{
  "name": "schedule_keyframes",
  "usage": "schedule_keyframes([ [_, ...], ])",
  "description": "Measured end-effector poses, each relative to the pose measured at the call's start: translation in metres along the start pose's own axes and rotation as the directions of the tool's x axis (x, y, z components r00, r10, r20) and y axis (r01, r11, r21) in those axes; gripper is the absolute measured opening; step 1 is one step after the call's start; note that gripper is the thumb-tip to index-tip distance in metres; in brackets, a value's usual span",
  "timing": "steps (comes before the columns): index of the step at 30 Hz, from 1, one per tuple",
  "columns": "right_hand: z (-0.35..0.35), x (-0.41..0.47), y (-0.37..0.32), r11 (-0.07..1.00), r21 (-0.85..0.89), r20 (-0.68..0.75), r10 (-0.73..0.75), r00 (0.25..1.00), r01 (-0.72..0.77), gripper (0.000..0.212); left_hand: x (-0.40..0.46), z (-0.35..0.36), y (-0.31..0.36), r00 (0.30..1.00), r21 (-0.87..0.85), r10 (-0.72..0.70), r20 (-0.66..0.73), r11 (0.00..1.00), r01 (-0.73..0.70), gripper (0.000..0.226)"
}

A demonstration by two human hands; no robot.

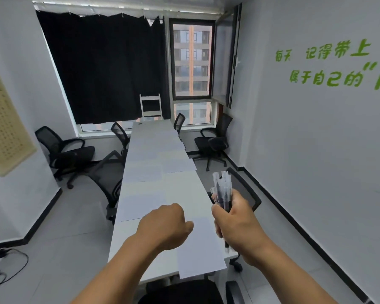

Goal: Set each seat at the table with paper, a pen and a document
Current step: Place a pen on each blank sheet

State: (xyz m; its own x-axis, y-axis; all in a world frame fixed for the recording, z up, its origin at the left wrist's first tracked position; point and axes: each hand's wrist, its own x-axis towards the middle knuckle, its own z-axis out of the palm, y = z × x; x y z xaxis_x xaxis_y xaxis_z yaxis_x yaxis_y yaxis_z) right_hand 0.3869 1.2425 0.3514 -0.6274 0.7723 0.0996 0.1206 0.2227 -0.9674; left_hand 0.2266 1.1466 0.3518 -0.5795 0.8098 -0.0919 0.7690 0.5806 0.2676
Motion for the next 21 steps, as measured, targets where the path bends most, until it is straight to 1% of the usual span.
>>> schedule_keyframes([
  [7, 0.030, 0.050, 0.009, 0.999, -0.023, 0.003, 0.024, 1.000, -0.024, 0.011, 0.047, 0.001, -0.032, 1.000, -0.022, -0.017, 0.004, 1.000, 0.017, 0.043],
  [11, 0.038, 0.072, 0.027, 0.997, -0.020, 0.023, 0.068, 0.997, -0.068, 0.012, 0.069, 0.011, -0.044, 0.997, -0.030, -0.057, 0.048, 0.998, 0.059, 0.042],
  [17, 0.043, 0.113, 0.071, 0.991, 0.054, 0.051, 0.120, 0.991, -0.122, 0.021, 0.101, 0.041, -0.050, 0.984, -0.038, -0.136, 0.114, 0.989, 0.141, 0.041],
  [21, 0.045, 0.138, 0.106, 0.981, 0.086, 0.102, 0.167, 0.981, -0.176, 0.023, 0.121, 0.064, -0.049, 0.974, -0.072, -0.201, 0.108, 0.975, 0.210, 0.040],
])
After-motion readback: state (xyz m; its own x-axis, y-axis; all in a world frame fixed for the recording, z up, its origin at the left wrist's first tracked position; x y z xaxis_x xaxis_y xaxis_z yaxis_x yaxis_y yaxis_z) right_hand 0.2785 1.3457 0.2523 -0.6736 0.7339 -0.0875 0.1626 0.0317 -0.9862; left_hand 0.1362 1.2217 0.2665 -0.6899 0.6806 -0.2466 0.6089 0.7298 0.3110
